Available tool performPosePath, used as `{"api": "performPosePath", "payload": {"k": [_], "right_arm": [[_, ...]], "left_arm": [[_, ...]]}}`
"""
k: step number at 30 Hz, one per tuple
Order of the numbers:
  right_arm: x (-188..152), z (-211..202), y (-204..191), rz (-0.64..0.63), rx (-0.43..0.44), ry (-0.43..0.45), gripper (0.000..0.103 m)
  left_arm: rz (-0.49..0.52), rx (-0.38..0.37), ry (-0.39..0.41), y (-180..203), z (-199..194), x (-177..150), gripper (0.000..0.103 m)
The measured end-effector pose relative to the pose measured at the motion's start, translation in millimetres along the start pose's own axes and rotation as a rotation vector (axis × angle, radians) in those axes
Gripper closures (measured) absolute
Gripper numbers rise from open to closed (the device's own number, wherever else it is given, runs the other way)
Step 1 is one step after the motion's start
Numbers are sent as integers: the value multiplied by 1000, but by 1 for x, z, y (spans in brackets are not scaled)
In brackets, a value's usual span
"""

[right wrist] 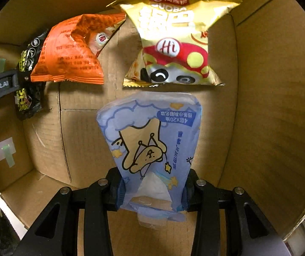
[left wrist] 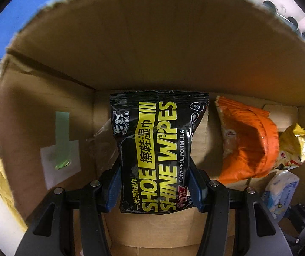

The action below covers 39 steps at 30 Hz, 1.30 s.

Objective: Organize soft objects
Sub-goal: 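Carry the wipes pack and tissue pack into the box with both tools, then open both tools to release the packs into the box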

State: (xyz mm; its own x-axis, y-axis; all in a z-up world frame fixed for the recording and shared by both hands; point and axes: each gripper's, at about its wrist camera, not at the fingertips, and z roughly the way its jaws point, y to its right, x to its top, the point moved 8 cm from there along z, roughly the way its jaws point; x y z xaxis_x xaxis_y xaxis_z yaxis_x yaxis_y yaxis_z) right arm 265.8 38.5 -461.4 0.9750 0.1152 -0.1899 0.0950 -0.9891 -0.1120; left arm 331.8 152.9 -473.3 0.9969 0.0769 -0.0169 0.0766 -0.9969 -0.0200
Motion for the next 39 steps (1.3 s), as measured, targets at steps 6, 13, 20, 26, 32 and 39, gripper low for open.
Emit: {"api": "performPosePath", "payload": {"k": [6, 13, 20, 26, 32, 39], "right_arm": [[7, -6, -1, -5, -28, 12, 48], [2, -18, 9, -20, -37, 31, 36], [-13, -60, -2, -26, -1, 82, 24], [-25, -100, -2, -39, 10, 155, 7], [-38, -136, 2, -49, 25, 223, 0], [-73, -176, 8, -69, 33, 316, 0]], "left_arm": [[-8, -6, -10, -1, 4, 11, 49], [-50, -31, -24, -5, -7, 4, 44], [-57, -45, 30, 0, -47, -6, 38], [-60, -37, 131, 1, -93, -27, 10], [-53, -52, 225, 10, -139, -65, 1], [-60, -34, 346, 8, -188, -103, 1]]}}
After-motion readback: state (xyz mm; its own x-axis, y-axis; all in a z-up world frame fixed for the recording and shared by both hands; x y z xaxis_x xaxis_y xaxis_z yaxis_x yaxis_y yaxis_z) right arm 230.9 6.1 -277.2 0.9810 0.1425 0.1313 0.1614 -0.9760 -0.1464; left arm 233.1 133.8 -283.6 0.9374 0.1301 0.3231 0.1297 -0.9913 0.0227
